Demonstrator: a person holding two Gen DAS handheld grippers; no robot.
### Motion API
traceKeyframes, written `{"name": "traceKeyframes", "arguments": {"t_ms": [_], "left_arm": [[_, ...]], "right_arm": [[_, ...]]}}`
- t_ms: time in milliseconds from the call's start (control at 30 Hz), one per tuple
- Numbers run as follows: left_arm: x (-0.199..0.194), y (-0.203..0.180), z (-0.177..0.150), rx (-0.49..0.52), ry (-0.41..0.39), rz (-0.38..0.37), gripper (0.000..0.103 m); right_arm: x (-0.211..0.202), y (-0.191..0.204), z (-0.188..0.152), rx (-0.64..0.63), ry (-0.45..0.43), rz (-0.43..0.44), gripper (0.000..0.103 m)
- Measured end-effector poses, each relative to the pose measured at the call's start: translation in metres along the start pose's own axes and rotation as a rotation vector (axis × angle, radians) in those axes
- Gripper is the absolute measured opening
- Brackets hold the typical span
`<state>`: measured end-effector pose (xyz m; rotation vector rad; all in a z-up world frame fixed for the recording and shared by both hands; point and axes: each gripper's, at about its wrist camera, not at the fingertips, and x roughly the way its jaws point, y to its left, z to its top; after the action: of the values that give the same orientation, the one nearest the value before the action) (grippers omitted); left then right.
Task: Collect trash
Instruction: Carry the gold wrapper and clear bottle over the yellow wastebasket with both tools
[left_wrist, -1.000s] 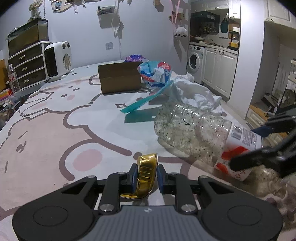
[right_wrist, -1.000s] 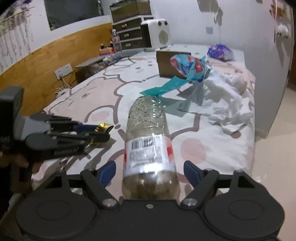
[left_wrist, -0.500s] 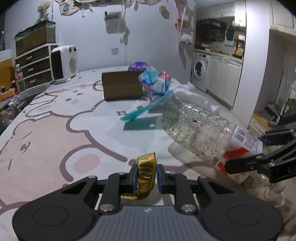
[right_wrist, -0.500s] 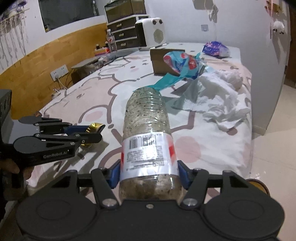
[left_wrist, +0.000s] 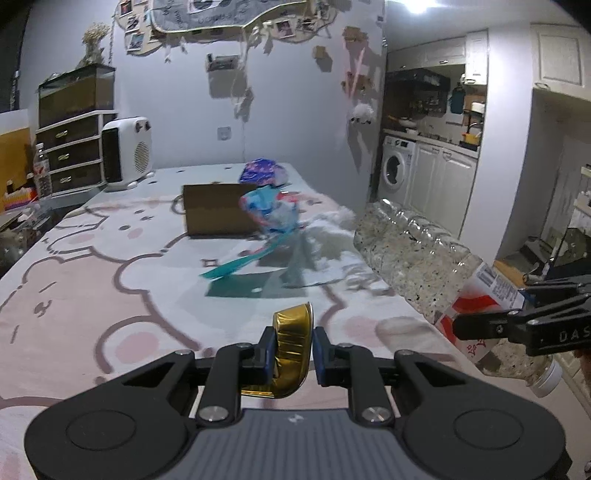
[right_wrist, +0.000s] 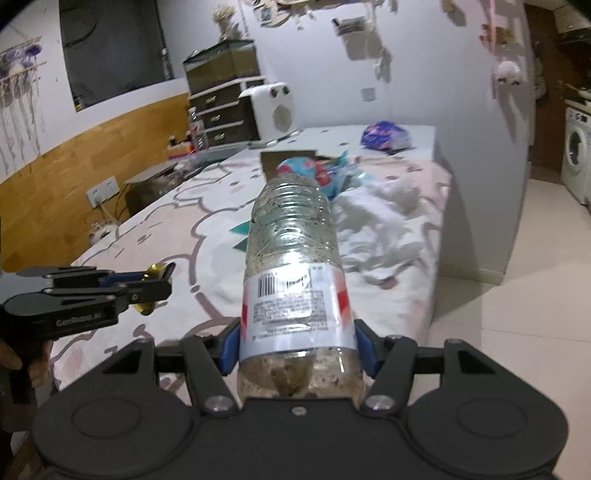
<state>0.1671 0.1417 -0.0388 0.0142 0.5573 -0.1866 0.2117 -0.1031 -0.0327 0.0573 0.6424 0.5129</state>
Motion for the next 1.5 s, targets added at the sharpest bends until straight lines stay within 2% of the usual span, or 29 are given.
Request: {"name": "traceKeyframes", "arguments": {"t_ms": [500, 867, 1167, 1267, 1500], "left_arm": [[0.014, -0.103, 0.000, 0.036, -0.018, -0.117, 0.022], [0.050, -0.199, -0.007, 0.069, 0.019, -0.228, 0.022], [0.089, -0.269, -0.026, 0.056, 0.089, -0.304, 0.022], [0.106, -0.287, -0.031, 0.065, 0.107, -0.299, 0.022], [0.152, -0.307, -0.050, 0.016, 0.166, -0.290, 0.022]], "right_arm": [[-0.072, -0.083, -0.043, 0.097, -0.026, -0.141, 0.062], [-0.113, -0.160, -0.083, 0.190, -0.024, -0.242, 0.062], [-0.126, -0.212, -0.118, 0.263, 0.003, -0.301, 0.063], [-0.124, -0.229, -0.130, 0.290, 0.016, -0.319, 0.063], [-0.108, -0.264, -0.156, 0.361, 0.047, -0.349, 0.063]]}}
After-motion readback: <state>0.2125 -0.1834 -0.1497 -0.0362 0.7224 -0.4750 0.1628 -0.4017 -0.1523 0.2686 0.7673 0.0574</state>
